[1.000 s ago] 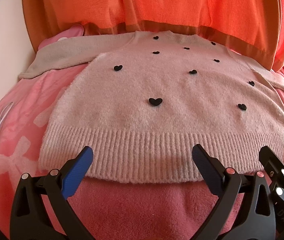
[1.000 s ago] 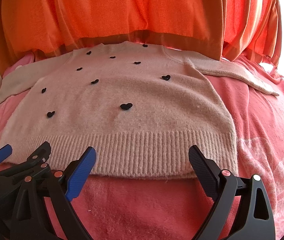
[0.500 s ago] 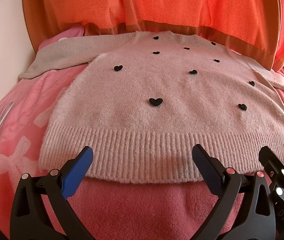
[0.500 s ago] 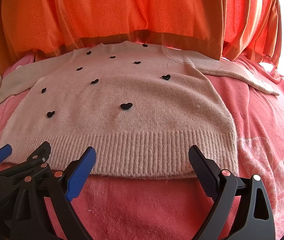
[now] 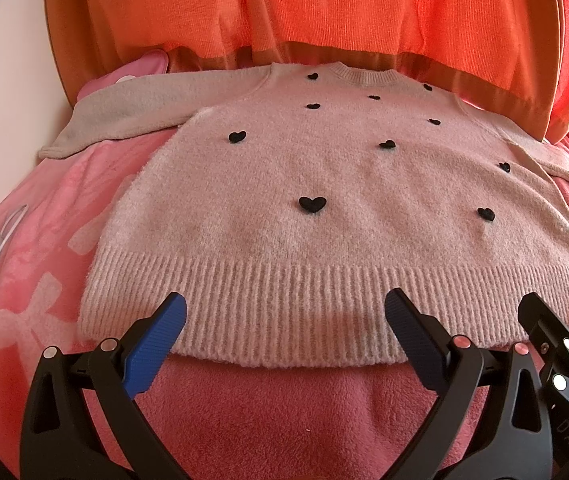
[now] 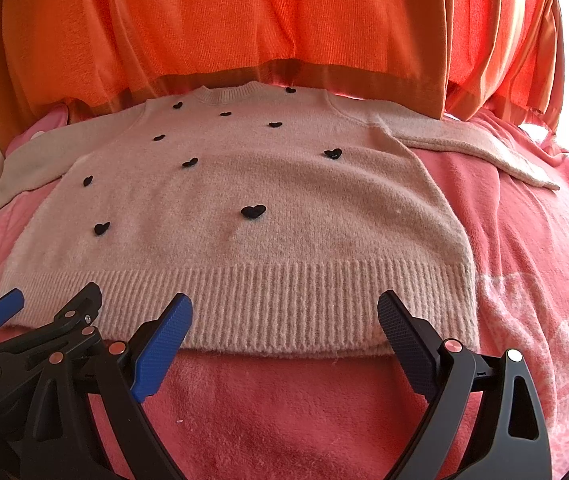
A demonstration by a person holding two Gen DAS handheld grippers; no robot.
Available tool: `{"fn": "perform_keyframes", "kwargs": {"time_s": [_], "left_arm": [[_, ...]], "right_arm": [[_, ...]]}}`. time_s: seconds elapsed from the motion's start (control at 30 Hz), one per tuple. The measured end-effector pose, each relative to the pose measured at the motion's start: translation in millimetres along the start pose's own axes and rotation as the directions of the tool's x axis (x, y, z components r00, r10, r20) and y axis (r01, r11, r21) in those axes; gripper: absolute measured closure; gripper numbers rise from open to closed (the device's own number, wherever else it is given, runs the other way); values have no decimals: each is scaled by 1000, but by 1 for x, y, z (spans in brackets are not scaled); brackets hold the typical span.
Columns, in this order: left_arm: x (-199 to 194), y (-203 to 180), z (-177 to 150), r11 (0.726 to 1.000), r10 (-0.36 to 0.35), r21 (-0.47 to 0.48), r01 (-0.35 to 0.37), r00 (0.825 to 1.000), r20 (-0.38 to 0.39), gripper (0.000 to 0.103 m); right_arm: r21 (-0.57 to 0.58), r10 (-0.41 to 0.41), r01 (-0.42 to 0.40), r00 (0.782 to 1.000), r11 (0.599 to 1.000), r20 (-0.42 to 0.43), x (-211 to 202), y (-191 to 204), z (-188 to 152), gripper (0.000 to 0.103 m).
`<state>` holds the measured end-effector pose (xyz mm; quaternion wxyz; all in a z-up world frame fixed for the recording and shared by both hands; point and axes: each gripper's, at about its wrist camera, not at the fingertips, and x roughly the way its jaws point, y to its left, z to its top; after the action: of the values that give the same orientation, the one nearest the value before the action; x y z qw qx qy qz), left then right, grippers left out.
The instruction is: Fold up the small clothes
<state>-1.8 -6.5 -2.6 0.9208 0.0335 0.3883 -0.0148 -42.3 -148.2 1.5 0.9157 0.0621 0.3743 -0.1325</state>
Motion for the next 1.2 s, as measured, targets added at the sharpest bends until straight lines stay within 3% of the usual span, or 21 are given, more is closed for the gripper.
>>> {"fn": "perform_keyframes", "kwargs": {"time_s": [0.7,0.8,0.9,0.97,1.03,1.1,1.2], "left_arm": [[-1,2,2,1000,1,-1,-1,1000,7,6],[-5,6,5,998,-57,-22,57,998,-3,6],[-11,19,13,986,-150,-72,150,989,0,6],[-14,30,21,976,-190,-105,190,982,8,6],[-10,40,30,965,-214,-157,210,977,-6,6],[-1,57,45,934,-244,-271,234,970,-4,6],[15,68,62,892,-242,-395,218,970,-10,5]], "right_arm": [[5,8,-8,1000,1000,-6,0,1,0,11],[59,66,-63,996,996,-63,3,-11,10,13],[216,126,-119,992,969,-23,-10,-59,38,15],[309,98,-108,994,945,48,-15,-109,64,14],[375,41,-62,997,925,65,-2,-167,86,13],[445,-30,7,998,896,46,19,-222,98,14],[584,-122,111,992,804,-21,67,-314,106,15]]}}
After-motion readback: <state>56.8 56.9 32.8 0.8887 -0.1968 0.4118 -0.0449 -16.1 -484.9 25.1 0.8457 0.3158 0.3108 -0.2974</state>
